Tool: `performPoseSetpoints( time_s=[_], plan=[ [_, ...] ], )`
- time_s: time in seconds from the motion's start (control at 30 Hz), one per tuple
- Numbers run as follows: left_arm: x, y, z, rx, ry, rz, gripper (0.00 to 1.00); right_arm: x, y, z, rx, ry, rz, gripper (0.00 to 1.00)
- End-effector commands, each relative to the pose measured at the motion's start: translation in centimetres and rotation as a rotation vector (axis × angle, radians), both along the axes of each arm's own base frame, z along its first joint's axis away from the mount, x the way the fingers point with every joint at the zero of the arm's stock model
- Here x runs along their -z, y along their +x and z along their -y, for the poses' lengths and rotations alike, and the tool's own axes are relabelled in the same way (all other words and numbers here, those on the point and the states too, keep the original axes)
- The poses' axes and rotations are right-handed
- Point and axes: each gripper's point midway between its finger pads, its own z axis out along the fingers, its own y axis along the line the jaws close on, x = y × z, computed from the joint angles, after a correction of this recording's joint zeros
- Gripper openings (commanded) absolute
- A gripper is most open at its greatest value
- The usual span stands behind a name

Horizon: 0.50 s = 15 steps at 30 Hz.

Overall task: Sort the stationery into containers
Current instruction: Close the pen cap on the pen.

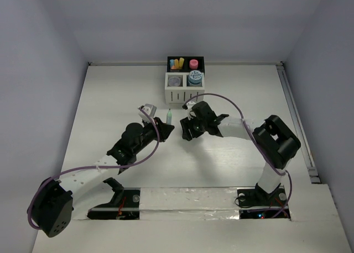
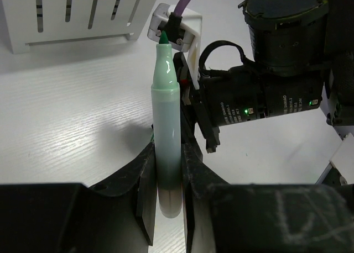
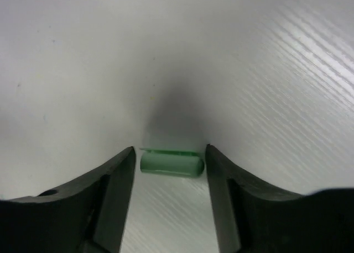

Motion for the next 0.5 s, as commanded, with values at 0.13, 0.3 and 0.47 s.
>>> performPoseSetpoints(
  time_s=[0.13, 0.3, 0.47],
  plan=[
    [-1.5, 0.4, -0.2, -0.012, -0.032, 0.059, 0.0, -0.5, -1.3, 1.2, -0.081, -0.067, -0.005, 0.82],
    [-1.7, 0.4, -0.2, -0.011, -0.033, 0.062, 0.0, -3.3, -1.0, 1.3, -0.029, -0.043, 0.01, 0.93],
    [-1.8, 0.3, -0.1, -0.007, -0.039, 0.064, 0.0, -5.7, -2.7, 2.0, 0.095, 0.053, -0.044, 0.9]
  ],
)
